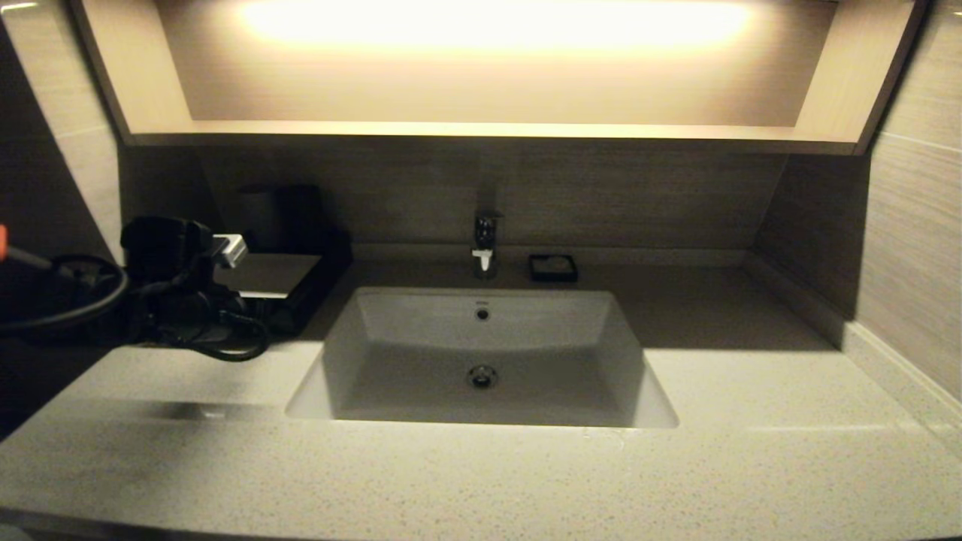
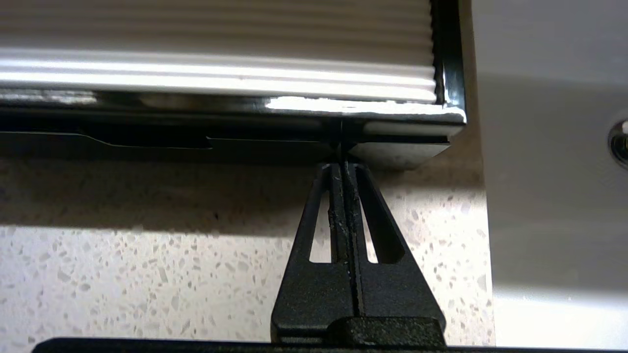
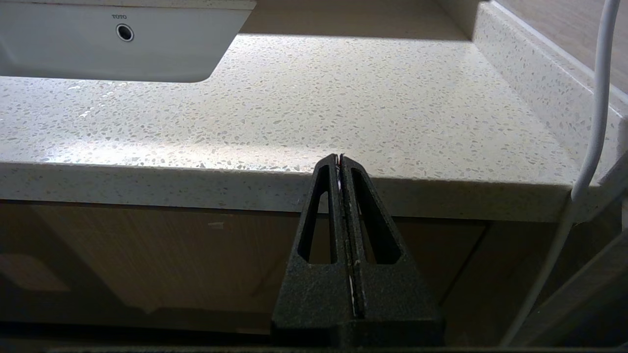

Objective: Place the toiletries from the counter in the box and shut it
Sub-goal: Close the drawer

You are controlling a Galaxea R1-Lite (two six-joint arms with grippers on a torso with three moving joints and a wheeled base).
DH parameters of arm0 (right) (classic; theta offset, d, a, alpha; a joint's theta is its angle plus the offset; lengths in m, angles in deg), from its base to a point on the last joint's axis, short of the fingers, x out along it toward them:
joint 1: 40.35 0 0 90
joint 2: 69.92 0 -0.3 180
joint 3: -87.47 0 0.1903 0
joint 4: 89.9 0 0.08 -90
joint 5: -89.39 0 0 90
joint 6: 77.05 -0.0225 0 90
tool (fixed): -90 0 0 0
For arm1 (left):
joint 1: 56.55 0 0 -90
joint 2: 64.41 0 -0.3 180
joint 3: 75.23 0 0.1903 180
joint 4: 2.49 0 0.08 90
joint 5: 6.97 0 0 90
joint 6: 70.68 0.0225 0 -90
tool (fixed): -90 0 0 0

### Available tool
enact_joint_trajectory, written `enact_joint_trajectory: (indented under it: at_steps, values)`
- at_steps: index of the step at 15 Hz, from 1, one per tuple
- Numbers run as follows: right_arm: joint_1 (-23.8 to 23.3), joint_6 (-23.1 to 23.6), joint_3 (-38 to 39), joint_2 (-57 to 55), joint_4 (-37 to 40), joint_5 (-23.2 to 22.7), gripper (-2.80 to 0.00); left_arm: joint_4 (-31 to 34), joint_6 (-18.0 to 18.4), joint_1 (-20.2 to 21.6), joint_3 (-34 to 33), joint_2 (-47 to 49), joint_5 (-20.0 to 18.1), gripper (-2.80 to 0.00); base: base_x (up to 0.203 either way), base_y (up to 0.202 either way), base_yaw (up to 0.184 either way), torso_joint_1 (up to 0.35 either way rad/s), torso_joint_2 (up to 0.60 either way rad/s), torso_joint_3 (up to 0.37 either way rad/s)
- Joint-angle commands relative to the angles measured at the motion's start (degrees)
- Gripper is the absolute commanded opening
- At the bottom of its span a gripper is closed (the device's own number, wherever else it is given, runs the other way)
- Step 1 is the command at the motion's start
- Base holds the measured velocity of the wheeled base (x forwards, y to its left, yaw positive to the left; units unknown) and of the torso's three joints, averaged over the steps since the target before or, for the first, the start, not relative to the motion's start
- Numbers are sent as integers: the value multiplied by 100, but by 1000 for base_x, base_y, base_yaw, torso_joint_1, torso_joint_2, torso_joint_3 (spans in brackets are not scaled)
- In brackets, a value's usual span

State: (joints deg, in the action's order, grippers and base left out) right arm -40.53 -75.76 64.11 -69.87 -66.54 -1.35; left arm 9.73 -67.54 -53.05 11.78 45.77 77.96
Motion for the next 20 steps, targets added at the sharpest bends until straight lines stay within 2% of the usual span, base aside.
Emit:
enact_joint_trajectory:
  at_steps: [1,11,20]
  values:
    - [1,3,9,-5,0,-5,-280,-45,3,2,-10,21,-10,-280,0,0,0,0,0,0]
    - [1,3,9,3,0,-5,-280,-168,3,2,-136,81,-11,-280,0,0,0,0,0,0]
    - [1,3,9,-1,0,-5,-280,-206,34,9,-564,-548,12,-280,0,0,0,0,0,0]
